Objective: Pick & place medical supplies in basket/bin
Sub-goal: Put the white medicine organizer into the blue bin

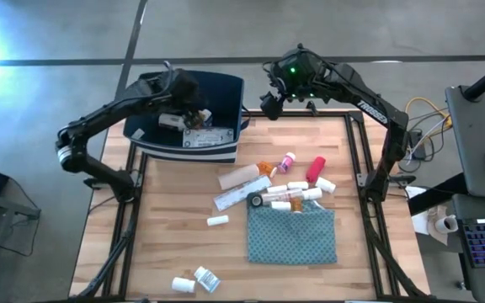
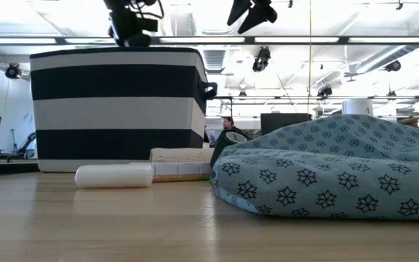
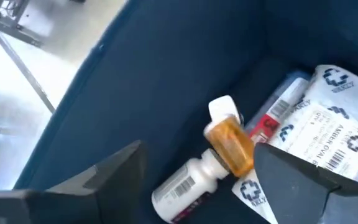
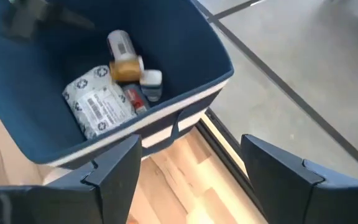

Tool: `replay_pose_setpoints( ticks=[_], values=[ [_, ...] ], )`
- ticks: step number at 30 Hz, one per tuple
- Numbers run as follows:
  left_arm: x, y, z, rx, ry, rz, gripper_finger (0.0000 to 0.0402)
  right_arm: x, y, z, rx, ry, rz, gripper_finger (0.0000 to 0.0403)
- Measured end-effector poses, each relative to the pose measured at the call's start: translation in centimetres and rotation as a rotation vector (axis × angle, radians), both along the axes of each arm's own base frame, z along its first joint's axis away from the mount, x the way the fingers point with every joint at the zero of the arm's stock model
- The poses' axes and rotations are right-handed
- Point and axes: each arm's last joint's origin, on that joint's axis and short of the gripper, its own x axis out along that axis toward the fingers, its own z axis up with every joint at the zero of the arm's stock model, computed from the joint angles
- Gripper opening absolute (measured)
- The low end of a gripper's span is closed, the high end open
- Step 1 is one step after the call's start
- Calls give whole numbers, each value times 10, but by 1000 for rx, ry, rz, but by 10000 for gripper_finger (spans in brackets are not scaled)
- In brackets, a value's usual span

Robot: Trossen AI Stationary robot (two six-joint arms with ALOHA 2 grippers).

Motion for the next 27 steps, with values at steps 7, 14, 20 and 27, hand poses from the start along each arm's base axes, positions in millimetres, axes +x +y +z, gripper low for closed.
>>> replay_pose_setpoints(
  ticks=[7,14,20,27],
  values=[
    [-25,-42,33,37,-198,-21,281,-4,4,-8,9,114,43,265],
    [-53,-78,55,-9,-406,-95,281,-3,4,-9,14,111,50,265],
    [-66,-96,59,-91,-511,-156,281,2,12,-20,74,143,120,265],
    [-82,-116,61,-239,-619,-270,281,5,11,-38,111,206,123,265]
  ],
)
